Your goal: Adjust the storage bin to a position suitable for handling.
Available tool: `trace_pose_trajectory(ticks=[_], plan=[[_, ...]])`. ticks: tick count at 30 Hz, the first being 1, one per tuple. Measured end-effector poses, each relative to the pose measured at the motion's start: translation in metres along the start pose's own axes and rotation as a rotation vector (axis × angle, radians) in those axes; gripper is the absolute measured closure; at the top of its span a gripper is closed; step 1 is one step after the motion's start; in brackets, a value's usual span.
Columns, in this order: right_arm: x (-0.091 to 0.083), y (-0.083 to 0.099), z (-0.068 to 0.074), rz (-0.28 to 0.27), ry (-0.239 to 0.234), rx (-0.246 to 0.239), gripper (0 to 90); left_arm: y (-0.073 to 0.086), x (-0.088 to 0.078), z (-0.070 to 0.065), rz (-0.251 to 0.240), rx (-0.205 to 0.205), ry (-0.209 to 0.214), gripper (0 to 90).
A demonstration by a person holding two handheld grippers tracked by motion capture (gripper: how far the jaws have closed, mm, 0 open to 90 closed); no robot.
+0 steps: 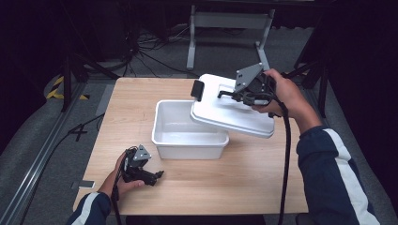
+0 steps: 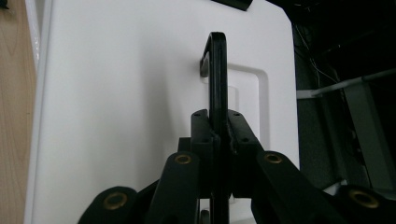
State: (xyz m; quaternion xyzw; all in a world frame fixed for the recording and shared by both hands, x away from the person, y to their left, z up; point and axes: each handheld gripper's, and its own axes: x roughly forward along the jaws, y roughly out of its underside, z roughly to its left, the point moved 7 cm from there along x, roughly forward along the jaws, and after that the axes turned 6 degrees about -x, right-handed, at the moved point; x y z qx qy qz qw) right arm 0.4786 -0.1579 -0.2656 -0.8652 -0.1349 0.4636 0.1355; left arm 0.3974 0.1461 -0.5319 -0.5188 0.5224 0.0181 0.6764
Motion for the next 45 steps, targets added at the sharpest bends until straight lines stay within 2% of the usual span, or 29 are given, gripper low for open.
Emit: trace_pose_trajectory(ticks=[12, 21, 22, 32, 45], plan=[[-0.015, 0.044, -0.004, 0.017, 0.033, 0.059, 83.8, 0.0, 0.0, 0.0, 0.0, 0.0, 0.0, 0.6], [-0.019, 0.07, -0.003, 0.03, 0.044, 0.108, 83.8, 0.0, 0.0, 0.0, -0.001, -0.001, 0.0, 0.6], [-0.019, 0.078, -0.003, 0.03, 0.043, 0.118, 83.8, 0.0, 0.0, 0.0, -0.001, 0.0, -0.001, 0.6], [-0.017, 0.102, -0.001, 0.046, 0.044, 0.158, 83.9, 0.0, 0.0, 0.0, -0.006, -0.002, -0.003, 0.6], [0.0, 0.128, 0.008, 0.071, 0.023, 0.198, 84.0, 0.0, 0.001, 0.0, -0.007, -0.002, -0.003, 0.6]])
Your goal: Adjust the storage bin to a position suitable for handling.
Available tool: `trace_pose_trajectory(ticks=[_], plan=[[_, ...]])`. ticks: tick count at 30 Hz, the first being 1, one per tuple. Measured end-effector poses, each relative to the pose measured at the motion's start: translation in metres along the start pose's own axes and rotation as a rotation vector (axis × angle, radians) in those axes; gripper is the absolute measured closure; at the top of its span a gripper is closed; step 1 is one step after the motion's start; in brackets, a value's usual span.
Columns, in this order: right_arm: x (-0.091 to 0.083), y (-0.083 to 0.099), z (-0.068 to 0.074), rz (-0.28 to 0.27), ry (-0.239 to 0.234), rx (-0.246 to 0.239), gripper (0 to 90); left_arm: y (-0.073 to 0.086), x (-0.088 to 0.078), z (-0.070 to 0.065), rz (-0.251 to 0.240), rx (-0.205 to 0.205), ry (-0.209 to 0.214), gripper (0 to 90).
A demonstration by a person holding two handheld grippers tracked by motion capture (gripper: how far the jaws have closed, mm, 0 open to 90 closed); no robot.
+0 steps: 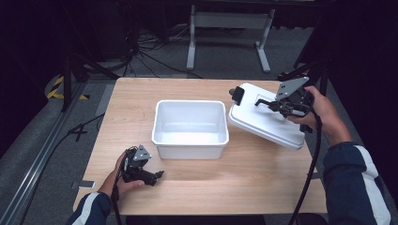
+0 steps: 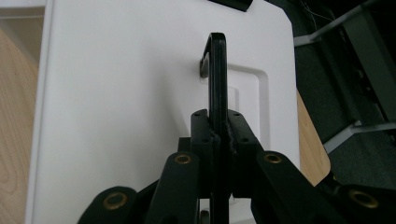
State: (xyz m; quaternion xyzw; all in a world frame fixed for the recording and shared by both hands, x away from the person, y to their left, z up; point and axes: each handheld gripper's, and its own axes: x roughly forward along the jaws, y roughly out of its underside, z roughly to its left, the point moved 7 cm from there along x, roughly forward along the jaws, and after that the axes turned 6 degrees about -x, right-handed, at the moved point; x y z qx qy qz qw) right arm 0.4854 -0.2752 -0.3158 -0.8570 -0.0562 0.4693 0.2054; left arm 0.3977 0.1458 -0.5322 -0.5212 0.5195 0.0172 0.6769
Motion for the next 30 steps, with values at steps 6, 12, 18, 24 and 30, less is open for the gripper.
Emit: trace_pose_trajectory(ticks=[6, 12, 18, 24, 30], plan=[[0.013, 0.01, 0.004, 0.012, -0.008, 0.017, 84.0, 0.0, 0.0, 0.0, 0.0, 0.001, 0.0, 0.6], [0.025, 0.017, 0.008, 0.023, -0.027, 0.031, 84.1, 0.0, 0.0, 0.0, 0.0, -0.001, 0.001, 0.6], [0.035, 0.022, 0.01, 0.028, -0.043, 0.045, 84.1, 0.0, 0.0, 0.0, 0.0, 0.0, 0.0, 0.6], [0.048, 0.03, 0.013, 0.044, -0.058, 0.061, 84.1, 0.0, 0.0, 0.0, 0.0, 0.0, 0.0, 0.6], [0.064, 0.033, 0.022, 0.052, -0.09, 0.063, 84.1, 0.0, 0.0, 0.0, 0.0, -0.001, 0.001, 0.6]])
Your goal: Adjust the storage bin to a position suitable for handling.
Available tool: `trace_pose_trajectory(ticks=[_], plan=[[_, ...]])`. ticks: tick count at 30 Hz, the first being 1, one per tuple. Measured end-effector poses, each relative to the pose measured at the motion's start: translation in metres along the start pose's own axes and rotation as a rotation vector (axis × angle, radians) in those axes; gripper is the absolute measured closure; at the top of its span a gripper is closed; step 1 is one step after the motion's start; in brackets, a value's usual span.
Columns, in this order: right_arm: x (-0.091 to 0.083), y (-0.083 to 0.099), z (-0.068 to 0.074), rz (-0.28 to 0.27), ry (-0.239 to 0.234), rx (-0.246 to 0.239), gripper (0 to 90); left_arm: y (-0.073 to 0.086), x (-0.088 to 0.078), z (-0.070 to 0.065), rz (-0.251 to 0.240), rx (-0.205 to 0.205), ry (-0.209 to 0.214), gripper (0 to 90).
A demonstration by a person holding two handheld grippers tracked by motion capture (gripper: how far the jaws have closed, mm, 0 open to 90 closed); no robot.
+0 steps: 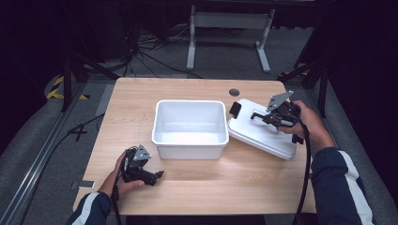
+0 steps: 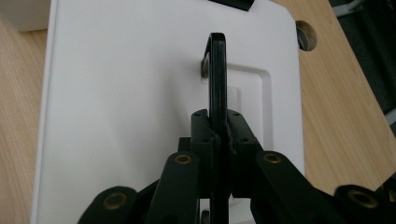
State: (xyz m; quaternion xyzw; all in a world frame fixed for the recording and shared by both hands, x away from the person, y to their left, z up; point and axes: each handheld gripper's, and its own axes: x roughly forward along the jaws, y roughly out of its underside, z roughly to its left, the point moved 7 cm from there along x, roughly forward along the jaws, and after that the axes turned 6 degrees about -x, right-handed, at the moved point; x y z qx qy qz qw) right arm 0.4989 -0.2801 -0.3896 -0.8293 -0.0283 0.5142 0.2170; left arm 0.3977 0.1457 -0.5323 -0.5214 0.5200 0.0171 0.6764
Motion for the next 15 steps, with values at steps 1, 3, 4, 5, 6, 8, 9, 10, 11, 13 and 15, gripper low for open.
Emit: trace_pose_trajectory(ticks=[1, 3, 4, 5, 6, 8, 9, 10, 11, 13, 15], plan=[[0.002, 0.0, 0.001, 0.001, -0.004, -0.001, 84.1, 0.0, 0.0, 0.0, 0.001, 0.0, -0.001, 0.6], [0.006, 0.0, 0.003, 0.0, -0.015, -0.001, 84.1, 0.0, 0.0, 0.0, 0.0, 0.001, -0.001, 0.6], [0.008, 0.0, 0.003, -0.002, -0.014, 0.004, 84.1, 0.0, 0.0, 0.0, 0.0, 0.0, 0.0, 0.6], [0.009, 0.0, 0.004, -0.003, -0.018, 0.003, 84.1, 0.0, 0.0, 0.0, 0.0, 0.0, 0.0, 0.6], [0.011, 0.001, 0.005, 0.001, -0.02, 0.006, 84.1, 0.0, 0.0, 0.0, 0.0, 0.001, -0.001, 0.6], [0.014, 0.002, 0.006, 0.005, -0.025, 0.007, 84.2, 0.0, 0.0, 0.0, 0.0, 0.001, -0.001, 0.6], [0.017, 0.004, 0.006, 0.012, -0.027, 0.007, 84.1, 0.0, 0.0, 0.0, 0.0, 0.0, 0.0, 0.6], [0.018, 0.004, 0.007, 0.014, -0.029, 0.009, 84.1, 0.0, 0.0, 0.0, 0.0, 0.001, -0.001, 0.6], [0.019, 0.006, 0.007, 0.02, -0.029, 0.008, 84.2, 0.0, 0.0, 0.0, 0.0, 0.0, 0.0, 0.6], [0.023, 0.008, 0.008, 0.026, -0.033, 0.01, 84.1, 0.0, 0.0, 0.0, 0.0, 0.001, -0.001, 0.6], [0.024, 0.009, 0.008, 0.029, -0.034, 0.015, 84.1, 0.0, 0.0, 0.0, 0.0, 0.0, 0.001, 0.6]])
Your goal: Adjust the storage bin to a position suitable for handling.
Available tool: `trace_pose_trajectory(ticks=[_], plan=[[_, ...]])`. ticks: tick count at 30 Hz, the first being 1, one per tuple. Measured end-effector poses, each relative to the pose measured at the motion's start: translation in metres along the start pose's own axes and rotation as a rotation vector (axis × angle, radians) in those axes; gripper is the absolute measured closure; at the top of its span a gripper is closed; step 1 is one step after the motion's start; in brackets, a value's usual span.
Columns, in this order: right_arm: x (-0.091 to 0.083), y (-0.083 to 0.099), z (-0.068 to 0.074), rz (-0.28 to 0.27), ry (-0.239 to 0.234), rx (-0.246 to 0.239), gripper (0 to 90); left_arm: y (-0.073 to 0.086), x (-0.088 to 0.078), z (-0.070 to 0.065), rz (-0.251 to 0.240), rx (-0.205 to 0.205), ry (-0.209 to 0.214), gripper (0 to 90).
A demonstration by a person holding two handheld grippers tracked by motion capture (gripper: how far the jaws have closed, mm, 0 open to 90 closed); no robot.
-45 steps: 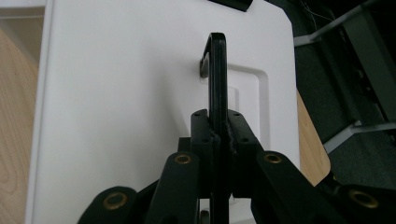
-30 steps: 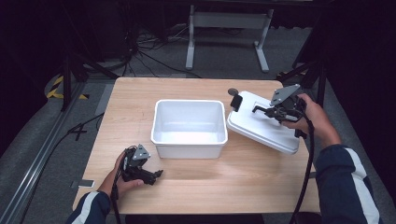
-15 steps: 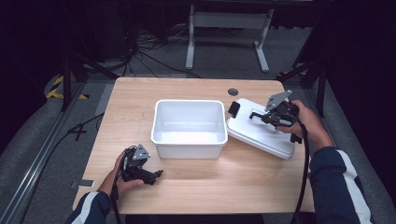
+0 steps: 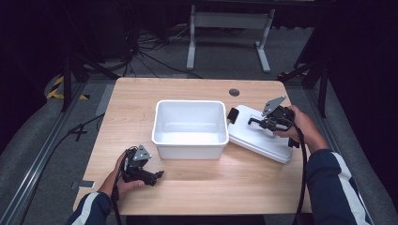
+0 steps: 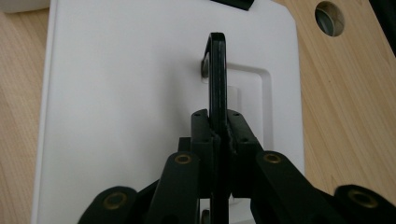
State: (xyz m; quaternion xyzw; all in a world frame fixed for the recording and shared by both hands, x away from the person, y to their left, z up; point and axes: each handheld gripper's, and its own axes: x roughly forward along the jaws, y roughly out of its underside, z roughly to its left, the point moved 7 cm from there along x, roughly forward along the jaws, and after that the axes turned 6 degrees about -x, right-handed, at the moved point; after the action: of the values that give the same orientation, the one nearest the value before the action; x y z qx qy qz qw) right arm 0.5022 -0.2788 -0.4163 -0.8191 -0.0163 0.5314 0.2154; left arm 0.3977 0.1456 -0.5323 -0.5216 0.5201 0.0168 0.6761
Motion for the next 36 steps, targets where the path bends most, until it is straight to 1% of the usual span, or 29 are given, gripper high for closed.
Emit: trace_pose_trajectory(ticks=[6, 10, 12, 16, 19, 22, 24, 25, 27, 29, 36], plan=[[0.008, 0.004, -0.002, -0.008, -0.004, 0.02, 84.1, 0.0, 0.0, 0.0, 0.0, 0.001, -0.002, 0.6], [0.014, 0.006, -0.001, 0.012, -0.004, 0.023, 84.1, 0.0, 0.0, 0.0, 0.0, 0.0, -0.001, 0.6], [0.017, 0.007, -0.001, 0.015, -0.004, 0.027, 84.1, 0.0, 0.0, 0.0, 0.0, 0.001, -0.002, 0.6], [0.021, 0.009, 0.0, 0.023, -0.019, 0.025, 84.1, 0.0, 0.0, 0.0, 0.0, 0.0, 0.0, 0.6], [0.024, 0.011, 0.0, 0.032, -0.014, 0.03, 84.1, 0.0, 0.0, 0.0, 0.0, 0.0, -0.001, 0.6], [0.027, 0.012, 0.001, 0.03, -0.022, 0.034, 84.1, 0.0, 0.0, 0.0, -0.001, 0.001, -0.002, 0.6], [0.029, 0.014, 0.001, 0.04, -0.021, 0.029, 84.1, 0.0, 0.0, 0.0, -0.001, -0.002, -0.004, 0.6], [0.03, 0.015, 0.002, 0.042, -0.021, 0.036, 84.1, 0.0, 0.0, 0.0, 0.0, -0.002, -0.004, 0.6], [0.031, 0.015, 0.001, 0.041, -0.019, 0.037, 84.1, 0.0, 0.0, 0.0, 0.0, -0.003, -0.005, 0.6], [0.032, 0.017, 0.001, 0.028, -0.021, 0.049, 84.1, 0.001, -0.001, 0.0, 0.003, -0.006, -0.002, 0.6], [0.033, 0.019, 0.003, -0.008, -0.023, 0.066, 84.3, 0.0, 0.0, 0.0, 0.0, -0.002, -0.001, 0.6]])
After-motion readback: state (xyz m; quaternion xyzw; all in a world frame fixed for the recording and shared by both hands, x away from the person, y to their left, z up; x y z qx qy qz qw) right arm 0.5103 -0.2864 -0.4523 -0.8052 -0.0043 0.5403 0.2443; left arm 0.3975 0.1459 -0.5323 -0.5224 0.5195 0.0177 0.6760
